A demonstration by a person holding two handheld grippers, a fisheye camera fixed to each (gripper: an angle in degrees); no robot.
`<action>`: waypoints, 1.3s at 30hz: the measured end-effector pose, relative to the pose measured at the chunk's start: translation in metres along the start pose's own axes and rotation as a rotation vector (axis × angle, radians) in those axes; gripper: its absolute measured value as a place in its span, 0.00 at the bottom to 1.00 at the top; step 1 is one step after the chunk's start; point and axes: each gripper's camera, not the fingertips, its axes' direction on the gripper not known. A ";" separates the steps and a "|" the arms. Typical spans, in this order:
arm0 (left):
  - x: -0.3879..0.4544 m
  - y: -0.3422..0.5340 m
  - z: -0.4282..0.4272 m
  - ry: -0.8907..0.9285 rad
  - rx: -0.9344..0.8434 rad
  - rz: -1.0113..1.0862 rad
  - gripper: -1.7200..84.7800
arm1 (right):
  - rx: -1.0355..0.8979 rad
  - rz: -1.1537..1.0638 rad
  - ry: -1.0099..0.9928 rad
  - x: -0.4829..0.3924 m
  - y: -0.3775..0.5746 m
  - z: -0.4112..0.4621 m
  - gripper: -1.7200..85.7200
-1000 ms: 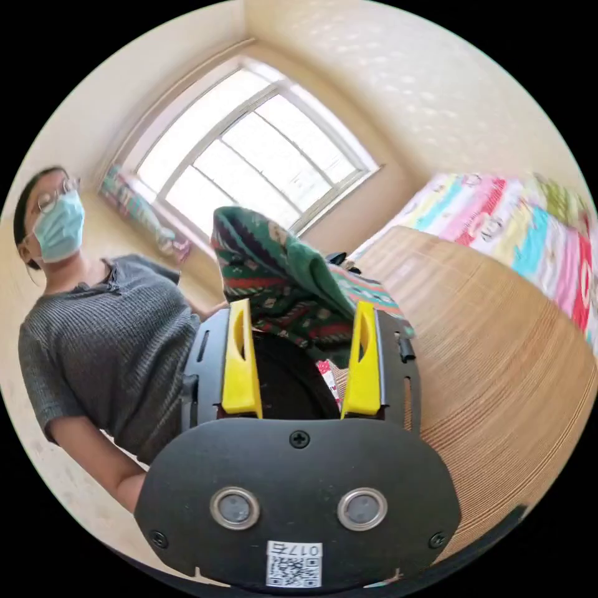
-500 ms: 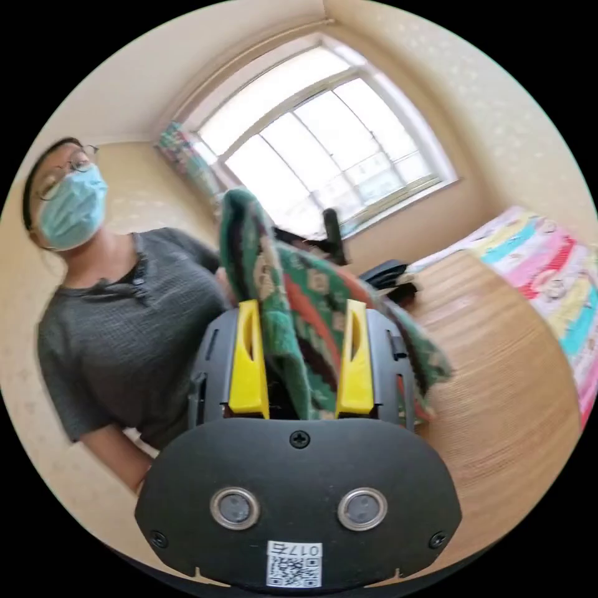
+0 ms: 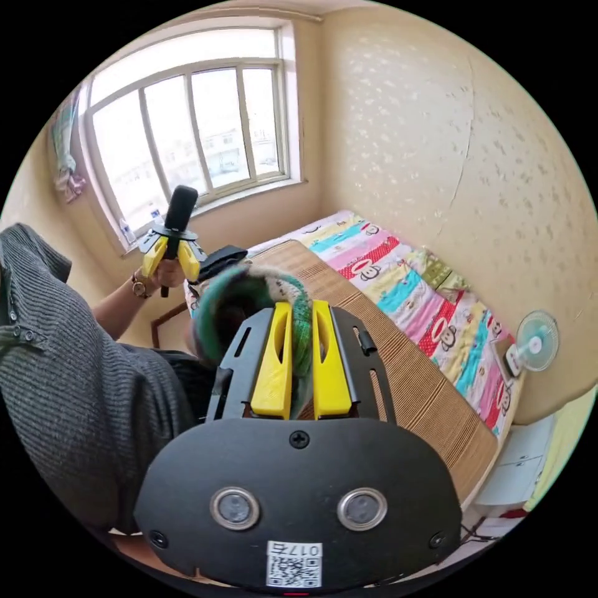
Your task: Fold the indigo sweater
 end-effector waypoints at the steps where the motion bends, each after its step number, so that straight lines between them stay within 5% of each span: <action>1: -0.004 0.001 0.005 -0.022 0.025 -0.037 0.17 | 0.013 -0.029 -0.002 -0.012 -0.006 0.006 0.06; 6: -0.017 0.015 0.080 -0.403 0.063 -0.282 0.24 | -0.108 -0.110 0.321 -0.054 -0.028 0.051 0.06; 11: 0.005 0.021 0.157 -0.765 0.047 -0.310 0.23 | -0.081 -0.041 0.202 -0.034 -0.041 0.055 0.06; 16: 0.011 0.024 0.210 -0.877 0.057 -0.286 0.22 | -0.023 0.011 0.110 -0.034 -0.052 0.046 0.05; 19: 0.007 0.032 0.224 -1.011 0.082 -0.310 0.13 | 0.016 -0.052 0.083 -0.049 -0.049 0.039 0.05; 22: 0.008 0.043 0.213 -0.895 0.117 -0.208 0.08 | 0.068 -0.029 0.122 -0.037 -0.034 0.024 0.06; 27: -0.011 0.062 0.151 -0.181 0.375 -0.065 0.07 | 0.229 -0.003 -0.038 0.009 0.013 -0.013 0.08; 29: -0.008 0.055 0.147 -0.086 0.392 -0.003 0.07 | 0.317 -0.032 -0.167 0.022 0.035 -0.026 0.09; 33: 0.024 0.027 0.160 -0.083 0.382 0.105 0.07 | 0.484 -0.047 -0.363 0.036 0.091 -0.053 0.10; 39: 0.095 -0.003 0.163 -0.269 0.422 0.223 0.07 | 0.519 0.058 -0.293 0.011 0.180 -0.053 0.13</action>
